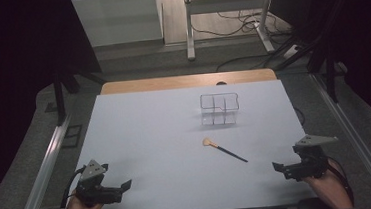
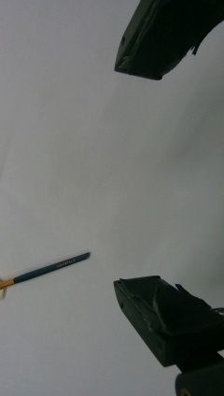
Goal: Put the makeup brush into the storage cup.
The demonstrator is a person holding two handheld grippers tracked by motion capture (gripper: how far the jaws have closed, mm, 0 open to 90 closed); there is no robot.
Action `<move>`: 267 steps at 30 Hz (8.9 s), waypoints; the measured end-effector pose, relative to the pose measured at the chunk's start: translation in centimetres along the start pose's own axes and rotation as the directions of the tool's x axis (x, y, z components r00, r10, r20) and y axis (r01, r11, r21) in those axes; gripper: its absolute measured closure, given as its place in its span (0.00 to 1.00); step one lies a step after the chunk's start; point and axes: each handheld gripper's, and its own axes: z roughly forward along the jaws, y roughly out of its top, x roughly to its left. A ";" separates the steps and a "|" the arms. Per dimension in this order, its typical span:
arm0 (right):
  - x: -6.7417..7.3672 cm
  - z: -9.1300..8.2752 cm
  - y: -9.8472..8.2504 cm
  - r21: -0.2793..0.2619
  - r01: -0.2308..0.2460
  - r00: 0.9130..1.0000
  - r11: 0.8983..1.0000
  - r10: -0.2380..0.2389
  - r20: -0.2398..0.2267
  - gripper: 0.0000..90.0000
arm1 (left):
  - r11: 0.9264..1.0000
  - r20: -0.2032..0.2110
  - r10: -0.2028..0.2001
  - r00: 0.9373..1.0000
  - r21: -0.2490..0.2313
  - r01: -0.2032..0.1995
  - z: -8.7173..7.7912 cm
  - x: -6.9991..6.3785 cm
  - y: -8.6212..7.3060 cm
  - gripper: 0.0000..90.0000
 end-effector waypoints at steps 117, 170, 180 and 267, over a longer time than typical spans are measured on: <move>2.7 2.9 4.3 0.100 0.149 0.988 0.984 -0.145 -0.046 0.00 | 0.998 0.064 -0.058 0.996 -0.015 0.059 0.5 1.0 -0.4 0.01; 4.5 8.2 8.6 0.284 0.202 0.979 0.937 -0.182 -0.097 0.00 | 1.000 0.044 -0.025 0.999 0.008 0.024 0.7 0.8 -0.4 0.01; 5.4 9.6 9.6 0.302 0.230 0.972 0.925 -0.203 -0.117 0.00 | 1.000 0.045 -0.022 0.999 0.007 0.022 0.7 0.9 -0.4 0.01; 8.2 14.7 12.1 0.379 0.344 0.935 0.859 -0.275 -0.225 0.93 | 0.999 0.042 -0.014 0.999 0.035 0.013 0.9 0.8 -0.5 0.01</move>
